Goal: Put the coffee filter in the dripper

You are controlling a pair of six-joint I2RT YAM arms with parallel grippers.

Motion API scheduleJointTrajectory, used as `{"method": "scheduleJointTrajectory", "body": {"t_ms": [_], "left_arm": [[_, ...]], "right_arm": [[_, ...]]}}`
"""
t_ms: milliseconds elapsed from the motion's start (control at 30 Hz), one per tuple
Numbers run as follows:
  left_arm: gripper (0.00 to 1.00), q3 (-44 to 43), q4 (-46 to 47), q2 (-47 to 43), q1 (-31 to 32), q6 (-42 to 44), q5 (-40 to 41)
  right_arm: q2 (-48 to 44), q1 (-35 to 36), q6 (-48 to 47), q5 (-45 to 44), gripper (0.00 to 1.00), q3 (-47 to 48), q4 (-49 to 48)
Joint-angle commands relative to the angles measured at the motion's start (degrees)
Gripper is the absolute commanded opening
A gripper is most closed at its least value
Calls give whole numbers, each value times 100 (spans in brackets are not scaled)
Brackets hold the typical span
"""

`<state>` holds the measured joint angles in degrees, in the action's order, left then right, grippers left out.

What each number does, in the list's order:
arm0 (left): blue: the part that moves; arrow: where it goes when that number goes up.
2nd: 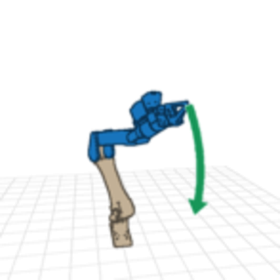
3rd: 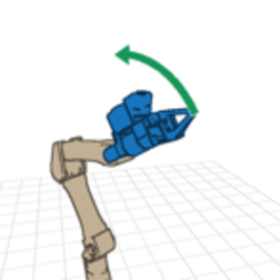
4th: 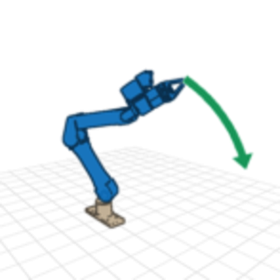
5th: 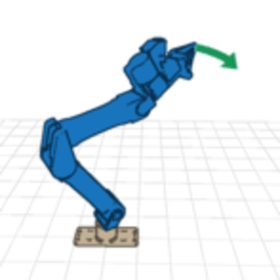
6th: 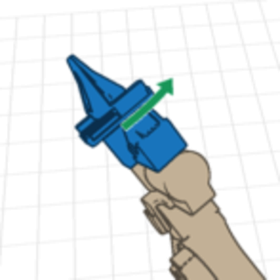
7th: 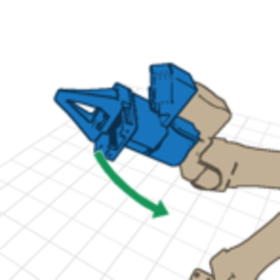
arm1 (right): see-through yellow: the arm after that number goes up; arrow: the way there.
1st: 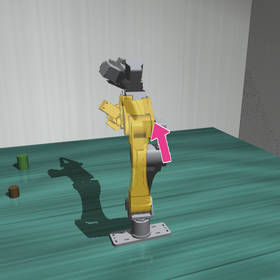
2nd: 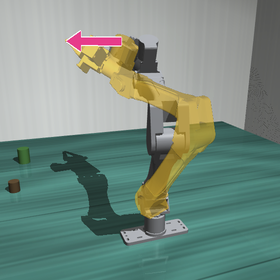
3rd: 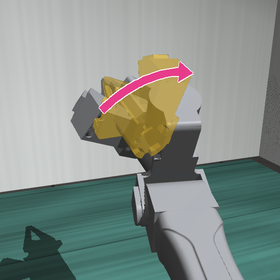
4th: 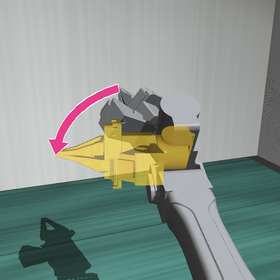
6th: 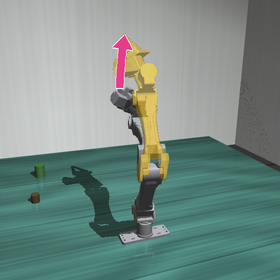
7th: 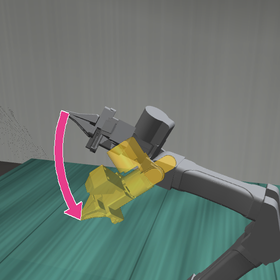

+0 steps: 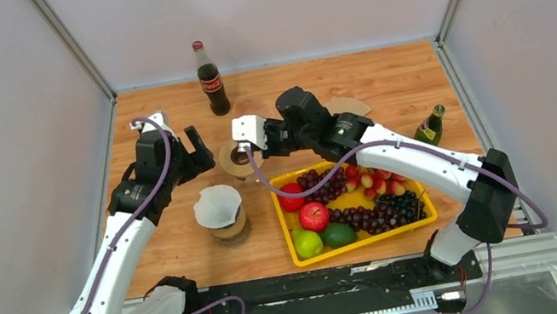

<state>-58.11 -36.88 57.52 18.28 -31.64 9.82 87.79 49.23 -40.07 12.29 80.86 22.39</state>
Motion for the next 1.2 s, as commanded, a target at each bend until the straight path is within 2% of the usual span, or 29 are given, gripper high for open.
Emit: {"method": "scheduleJointTrajectory", "body": {"t_ms": [0, 433, 733, 1167], "left_arm": [[100, 15, -81, -174, -19, 39, 195], [100, 33, -169, -293, -18, 58, 333], [100, -21, -109, -198, -19, 92, 266], [100, -10, -117, -218, -19, 105, 283]], "right_arm": [[269, 143, -403, 77, 3, 538, 43], [901, 414, -799, -173, 7, 1094, 1001], [1067, 464, -850, -268, 15, 1260, 1076], [1435, 592, -989, -905, 16, 1451, 1074]]}}
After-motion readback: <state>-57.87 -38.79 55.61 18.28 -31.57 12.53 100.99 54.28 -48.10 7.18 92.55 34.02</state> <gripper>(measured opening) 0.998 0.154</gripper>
